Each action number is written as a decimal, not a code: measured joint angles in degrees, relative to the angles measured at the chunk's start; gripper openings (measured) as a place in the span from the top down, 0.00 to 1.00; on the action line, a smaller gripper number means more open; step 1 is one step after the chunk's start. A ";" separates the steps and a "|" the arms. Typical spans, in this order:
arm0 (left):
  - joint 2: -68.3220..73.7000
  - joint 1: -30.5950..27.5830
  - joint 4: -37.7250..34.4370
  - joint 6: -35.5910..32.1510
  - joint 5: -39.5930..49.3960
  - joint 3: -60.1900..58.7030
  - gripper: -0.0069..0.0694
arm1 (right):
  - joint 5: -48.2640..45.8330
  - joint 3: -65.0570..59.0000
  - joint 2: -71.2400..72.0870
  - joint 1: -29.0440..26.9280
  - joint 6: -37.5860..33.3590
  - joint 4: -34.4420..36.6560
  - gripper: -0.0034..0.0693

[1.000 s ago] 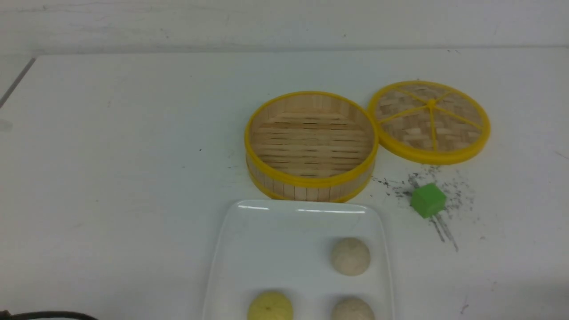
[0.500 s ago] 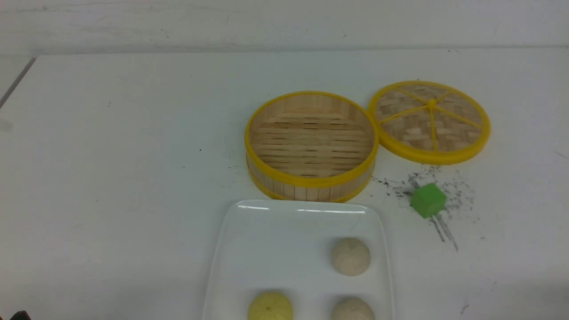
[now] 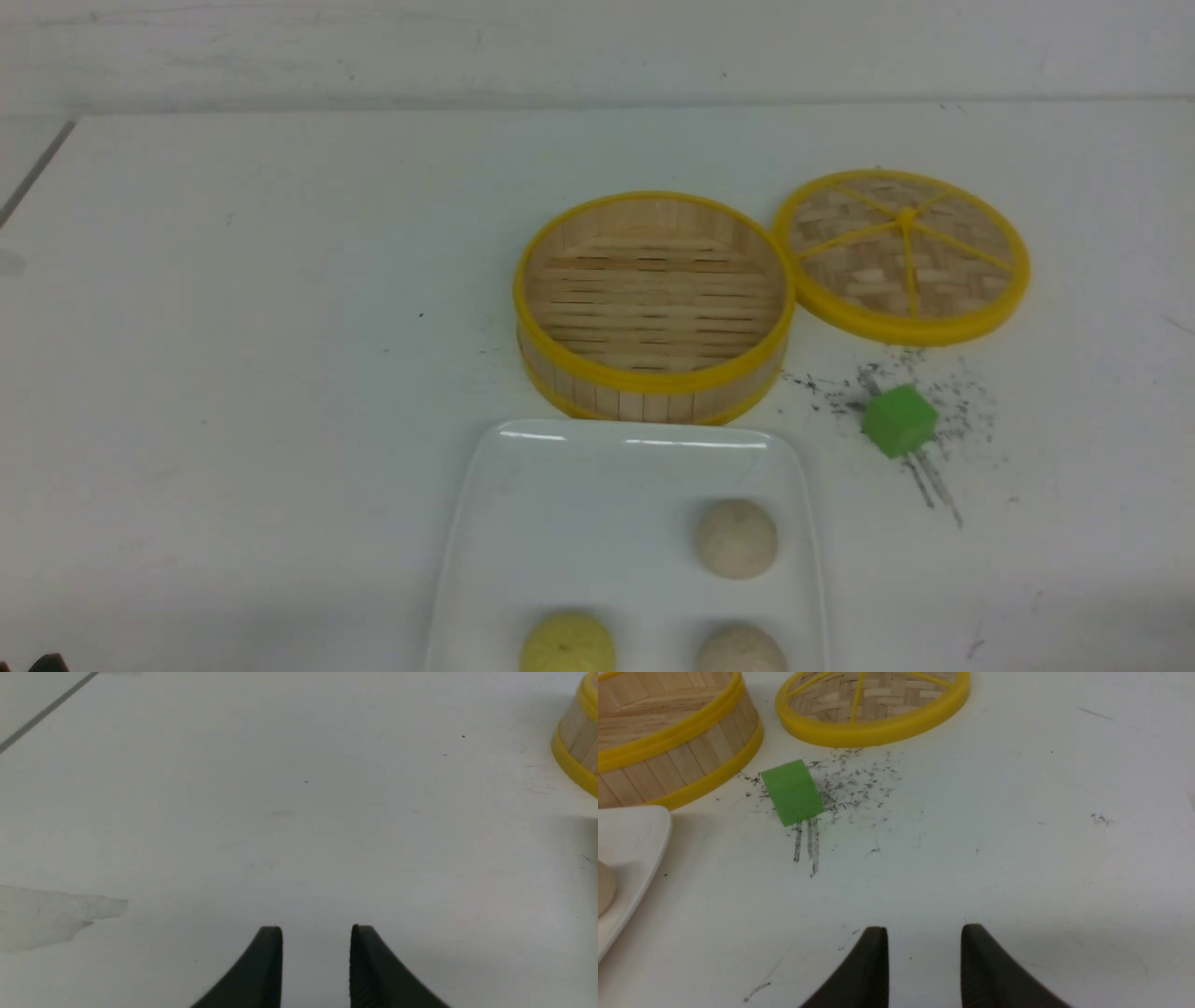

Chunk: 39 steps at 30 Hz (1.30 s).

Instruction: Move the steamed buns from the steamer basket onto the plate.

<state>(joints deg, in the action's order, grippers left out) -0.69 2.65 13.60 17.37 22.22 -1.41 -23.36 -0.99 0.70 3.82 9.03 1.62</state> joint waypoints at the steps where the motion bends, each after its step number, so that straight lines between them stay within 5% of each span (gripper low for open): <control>1: 0.00 0.00 0.00 -0.53 0.00 0.00 0.60 | 0.00 0.00 0.00 0.00 0.00 0.00 0.62; 39: 0.00 0.00 -0.01 -2.72 0.00 0.00 0.59 | 0.00 0.00 0.00 0.00 0.00 0.00 0.62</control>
<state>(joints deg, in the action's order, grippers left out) -0.69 2.65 13.59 14.65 22.22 -1.41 -23.36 -0.99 0.70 3.82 9.03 1.62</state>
